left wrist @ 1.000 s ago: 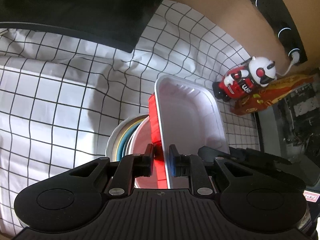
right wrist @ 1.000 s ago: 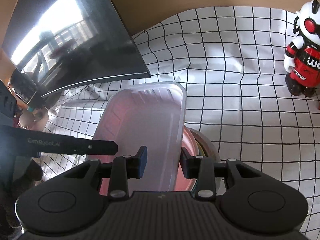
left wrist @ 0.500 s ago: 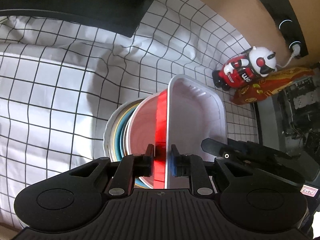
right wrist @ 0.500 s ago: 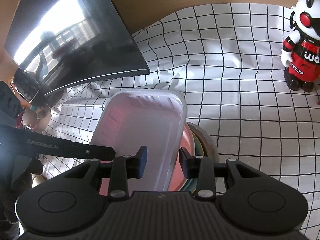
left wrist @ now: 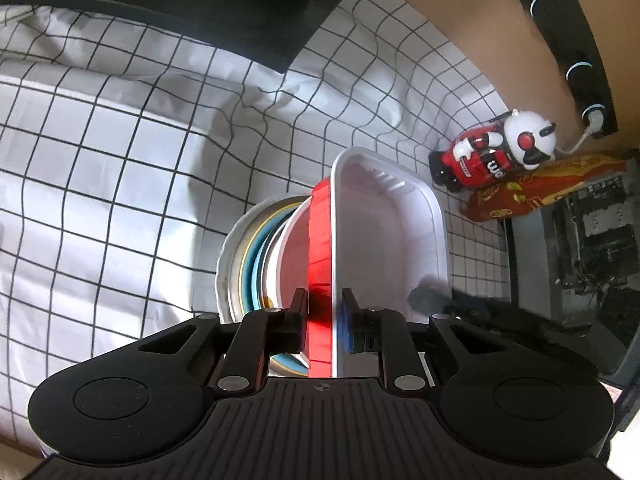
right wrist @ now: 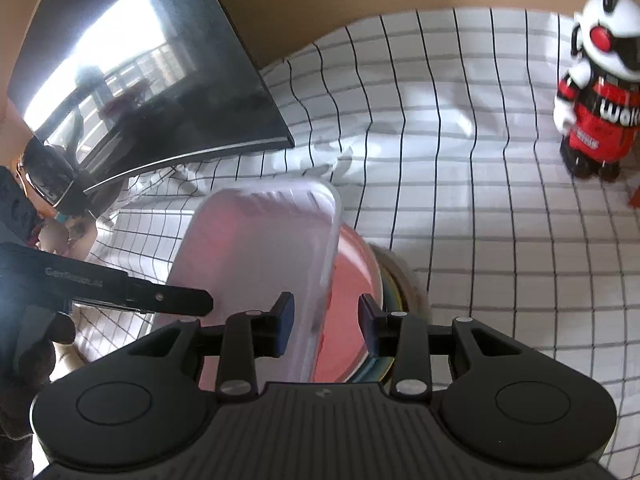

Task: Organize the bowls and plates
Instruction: 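Lower the red-rimmed tray onto the top white bowl with both grippers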

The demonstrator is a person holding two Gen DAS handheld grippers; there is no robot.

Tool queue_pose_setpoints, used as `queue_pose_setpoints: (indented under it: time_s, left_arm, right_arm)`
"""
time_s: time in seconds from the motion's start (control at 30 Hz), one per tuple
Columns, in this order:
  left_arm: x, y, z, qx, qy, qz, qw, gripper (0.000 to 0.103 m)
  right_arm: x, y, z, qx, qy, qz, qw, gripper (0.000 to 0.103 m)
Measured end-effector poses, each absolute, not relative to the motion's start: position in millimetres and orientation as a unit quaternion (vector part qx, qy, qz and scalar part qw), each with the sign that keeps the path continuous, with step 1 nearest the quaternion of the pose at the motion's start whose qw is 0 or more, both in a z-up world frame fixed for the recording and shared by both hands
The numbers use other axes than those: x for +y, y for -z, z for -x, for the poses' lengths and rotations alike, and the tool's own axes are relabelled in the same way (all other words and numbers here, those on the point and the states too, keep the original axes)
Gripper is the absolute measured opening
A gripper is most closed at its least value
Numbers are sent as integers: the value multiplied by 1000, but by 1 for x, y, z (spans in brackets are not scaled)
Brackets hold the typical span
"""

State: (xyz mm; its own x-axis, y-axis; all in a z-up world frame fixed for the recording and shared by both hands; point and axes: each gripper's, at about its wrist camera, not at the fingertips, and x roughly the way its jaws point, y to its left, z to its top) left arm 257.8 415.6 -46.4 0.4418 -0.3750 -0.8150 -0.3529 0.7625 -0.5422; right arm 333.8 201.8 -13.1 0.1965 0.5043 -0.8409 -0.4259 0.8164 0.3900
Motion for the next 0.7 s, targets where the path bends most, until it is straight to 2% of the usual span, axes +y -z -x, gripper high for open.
queue_pose_setpoints:
  time_s: [0.27, 0.37, 0.5, 0.7]
  left_arm:
    - [412, 34, -270, 503, 21, 350, 790, 20]
    - [408, 39, -271, 505, 16, 329, 798, 21]
    - [402, 49, -277, 494, -21, 252, 832, 20]
    - [409, 41, -266, 477, -9, 280, 833, 20]
  right_arm:
    - [214, -20, -331, 517, -322, -19, 793, 40]
    - [213, -10, -331, 529, -316, -20, 787, 40]
    - [211, 4, -333, 538, -302, -20, 787, 40]
    - [205, 3, -333, 536, -304, -30, 787, 40]
